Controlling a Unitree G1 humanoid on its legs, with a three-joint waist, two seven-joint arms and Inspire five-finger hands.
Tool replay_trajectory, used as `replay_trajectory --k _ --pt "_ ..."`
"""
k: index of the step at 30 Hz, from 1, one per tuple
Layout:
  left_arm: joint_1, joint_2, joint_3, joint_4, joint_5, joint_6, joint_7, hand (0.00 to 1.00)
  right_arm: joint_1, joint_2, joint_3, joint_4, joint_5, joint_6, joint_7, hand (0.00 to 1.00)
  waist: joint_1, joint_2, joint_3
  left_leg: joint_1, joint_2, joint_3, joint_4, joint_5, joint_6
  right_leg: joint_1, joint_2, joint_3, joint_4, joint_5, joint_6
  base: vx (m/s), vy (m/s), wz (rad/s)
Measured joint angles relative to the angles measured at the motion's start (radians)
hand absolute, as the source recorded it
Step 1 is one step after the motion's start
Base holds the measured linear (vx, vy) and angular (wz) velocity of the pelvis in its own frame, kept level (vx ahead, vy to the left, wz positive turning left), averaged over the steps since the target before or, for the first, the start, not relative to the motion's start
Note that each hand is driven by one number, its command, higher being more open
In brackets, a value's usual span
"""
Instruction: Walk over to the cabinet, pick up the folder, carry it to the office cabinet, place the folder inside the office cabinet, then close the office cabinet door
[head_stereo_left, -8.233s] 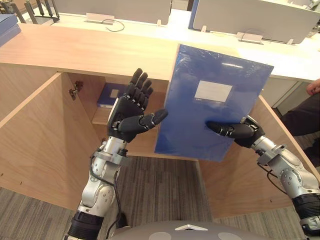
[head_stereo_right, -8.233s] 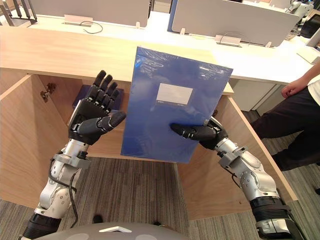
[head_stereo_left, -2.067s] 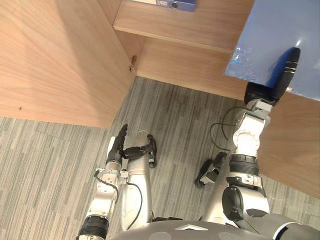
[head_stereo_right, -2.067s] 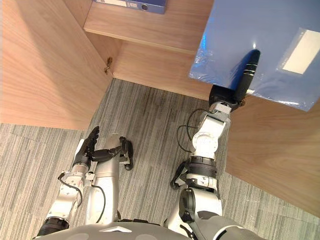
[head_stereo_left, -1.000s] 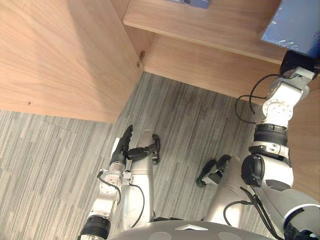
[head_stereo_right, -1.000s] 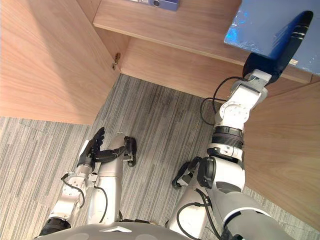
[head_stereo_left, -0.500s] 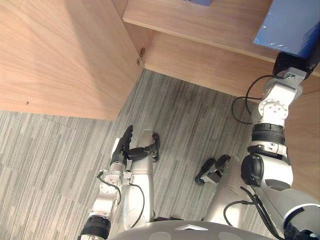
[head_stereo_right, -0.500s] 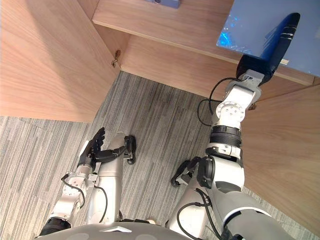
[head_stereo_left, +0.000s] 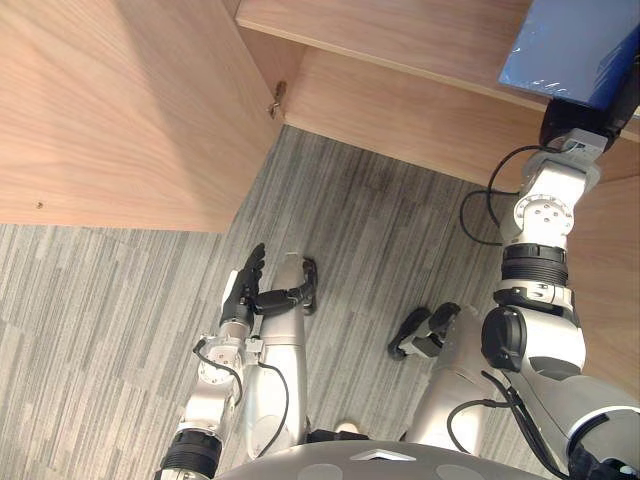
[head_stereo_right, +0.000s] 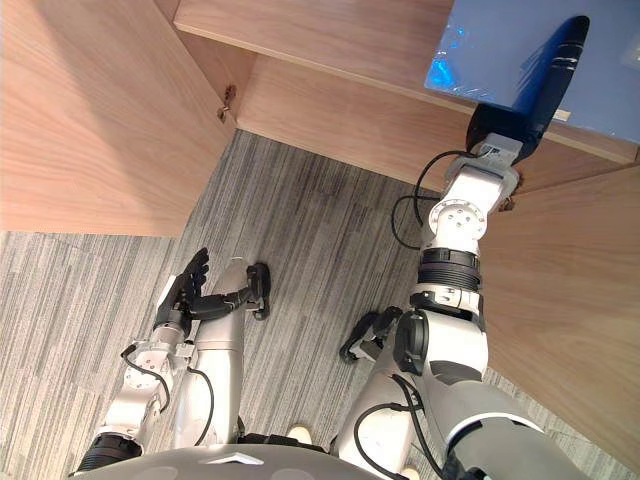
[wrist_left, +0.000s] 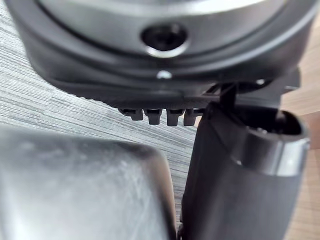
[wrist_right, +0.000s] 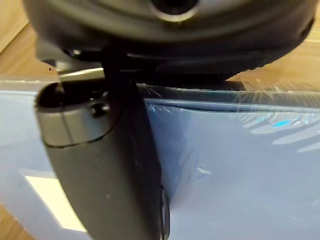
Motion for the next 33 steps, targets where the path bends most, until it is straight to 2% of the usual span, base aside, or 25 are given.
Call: replay_trajectory --k 6,9,13,15,17,19,22,23,24,28,33 --pt "0.000 0.000 0.000 -0.014 0.000 0.002 0.006 1.00 0.000 0.000 0.020 0.000 0.000 0.000 -0.005 0.00 -0.001 -0.010 0.006 0.009 0.004 0.000 -0.013 0.007 -0.008 0.001 0.005 0.000 -0.004 0.000 0.000 0.00 -0.004 -0.01" --pt "0.002 0.000 0.003 -0.020 0.000 0.003 0.014 1.00 0.000 0.003 0.035 0.000 0.000 0.001 -0.005 0.00 0.001 -0.015 0.009 0.010 0.020 -0.002 -0.016 0.008 -0.009 0.002 0.023 -0.001 -0.014 0.003 -0.003 0.00 -0.022 -0.11" --pt "0.025 0.004 0.011 -0.044 0.000 0.003 0.019 1.00 0.011 0.046 0.055 -0.001 0.000 0.000 -0.008 0.00 -0.003 -0.037 0.026 0.059 0.037 -0.006 -0.067 0.023 -0.022 0.053 0.055 -0.020 -0.072 0.020 -0.009 0.03 -0.034 -0.07" --pt "0.044 0.004 0.007 -0.078 -0.006 0.002 0.019 1.00 0.022 0.044 0.057 -0.003 -0.012 0.000 -0.009 0.00 -0.005 -0.040 0.028 0.061 0.033 -0.014 -0.084 0.042 -0.017 0.072 0.053 -0.043 -0.080 0.020 -0.009 0.01 -0.049 0.27" --pt "0.040 0.004 0.001 -0.078 -0.042 0.000 0.019 1.00 0.022 0.042 0.057 -0.004 -0.012 0.000 -0.013 0.00 -0.018 -0.055 0.040 0.072 0.000 -0.007 -0.141 0.088 -0.007 0.087 0.026 -0.063 -0.092 0.020 -0.010 0.00 -0.071 0.54" --pt "0.040 0.001 0.000 -0.077 -0.059 0.000 0.020 1.00 0.021 0.039 0.057 -0.004 -0.012 0.000 -0.022 0.00 -0.021 -0.058 0.055 0.086 -0.018 -0.006 -0.181 0.118 -0.001 0.097 0.020 -0.064 -0.106 0.023 -0.016 -0.03 -0.064 0.40" --pt "0.040 -0.001 0.000 -0.074 -0.066 0.000 0.026 1.00 0.021 0.038 0.080 -0.005 -0.012 0.004 -0.031 0.00 -0.012 -0.058 0.058 0.098 -0.013 0.001 -0.252 0.155 -0.005 0.101 0.030 -0.089 -0.161 0.053 -0.037 -0.05 -0.029 0.02" --pt "0.046 -0.005 -0.011 -0.072 -0.068 0.003 0.026 1.00 0.022 0.039 0.093 -0.005 -0.012 0.006 -0.038 0.00 0.008 -0.057 0.061 0.124 0.004 0.017 -0.295 0.171 -0.006 0.112 0.055 -0.083 -0.213 0.087 -0.036 -0.04 0.019 -0.31" --pt "0.052 -0.004 -0.015 -0.073 -0.070 0.003 0.025 1.00 0.022 0.039 0.098 -0.007 -0.019 0.006 -0.043 0.00 0.010 -0.056 0.063 0.136 0.008 0.023 -0.306 0.175 -0.004 0.117 0.060 -0.082 -0.229 0.100 -0.036 -0.03 0.054 -0.39" --pt "0.054 0.001 -0.017 -0.077 -0.074 -0.002 0.022 1.00 0.022 0.036 0.104 -0.096 -0.049 0.004 -0.046 0.00 0.003 -0.054 0.064 0.114 0.018 0.052 -0.301 0.172 0.009 0.081 0.064 -0.053 -0.248 0.128 -0.019 -0.04 0.093 -0.19" --pt "0.038 0.010 -0.020 -0.078 -0.074 -0.001 0.020 1.00 0.023 0.038 0.092 -0.106 -0.050 -0.002 -0.051 0.00 0.006 -0.054 0.064 0.077 0.023 0.069 -0.279 0.163 0.029 0.041 0.068 -0.033 -0.262 0.155 -0.010 -0.01 0.083 -0.13"
